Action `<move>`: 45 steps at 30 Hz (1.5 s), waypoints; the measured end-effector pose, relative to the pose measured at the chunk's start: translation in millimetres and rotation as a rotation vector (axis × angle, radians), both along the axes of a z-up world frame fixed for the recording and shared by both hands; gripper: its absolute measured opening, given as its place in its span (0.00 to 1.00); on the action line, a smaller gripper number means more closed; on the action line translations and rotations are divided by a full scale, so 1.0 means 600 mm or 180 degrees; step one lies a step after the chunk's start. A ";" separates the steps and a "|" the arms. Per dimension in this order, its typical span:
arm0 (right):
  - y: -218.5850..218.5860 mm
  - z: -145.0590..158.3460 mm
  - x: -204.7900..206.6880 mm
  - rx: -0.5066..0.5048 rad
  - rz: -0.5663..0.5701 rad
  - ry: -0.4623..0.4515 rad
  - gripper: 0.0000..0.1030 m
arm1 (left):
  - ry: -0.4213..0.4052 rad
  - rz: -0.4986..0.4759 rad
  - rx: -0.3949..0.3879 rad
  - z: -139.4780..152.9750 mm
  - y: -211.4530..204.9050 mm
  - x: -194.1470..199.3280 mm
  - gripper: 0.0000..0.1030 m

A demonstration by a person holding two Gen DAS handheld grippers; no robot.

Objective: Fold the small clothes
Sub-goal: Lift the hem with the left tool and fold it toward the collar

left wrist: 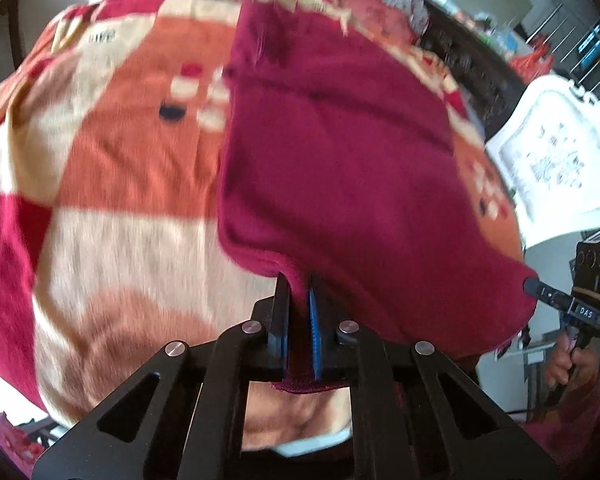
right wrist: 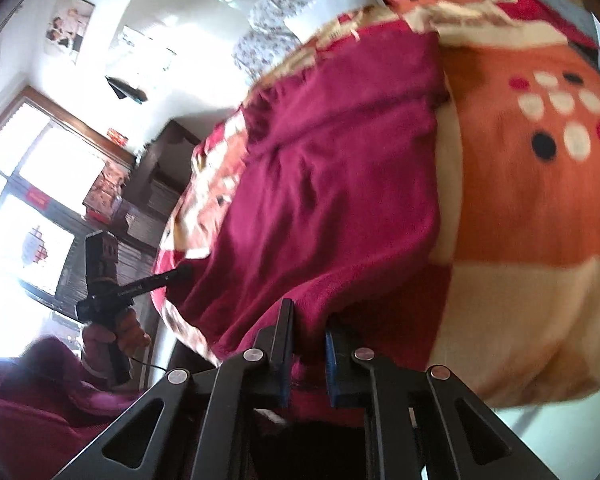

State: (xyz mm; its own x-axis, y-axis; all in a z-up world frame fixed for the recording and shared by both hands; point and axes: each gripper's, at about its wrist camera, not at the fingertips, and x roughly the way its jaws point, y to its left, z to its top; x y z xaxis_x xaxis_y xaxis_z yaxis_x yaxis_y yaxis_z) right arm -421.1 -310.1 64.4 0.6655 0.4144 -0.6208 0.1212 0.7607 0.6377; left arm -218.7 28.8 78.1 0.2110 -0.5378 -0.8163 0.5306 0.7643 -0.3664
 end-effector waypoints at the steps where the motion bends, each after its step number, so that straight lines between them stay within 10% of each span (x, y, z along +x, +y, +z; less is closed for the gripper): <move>1: -0.007 0.010 0.008 -0.0012 -0.0026 -0.0064 0.12 | -0.0043 0.0023 -0.0032 0.007 -0.003 0.005 0.07; 25: -0.220 0.114 0.321 -0.0320 -0.0604 -0.0749 0.12 | -0.0784 0.0503 -0.0379 0.095 -0.188 0.317 0.07; 45: -0.319 0.040 0.501 -0.0139 -0.0811 -0.0159 0.12 | -0.0603 0.0544 -0.0221 0.060 -0.271 0.457 0.09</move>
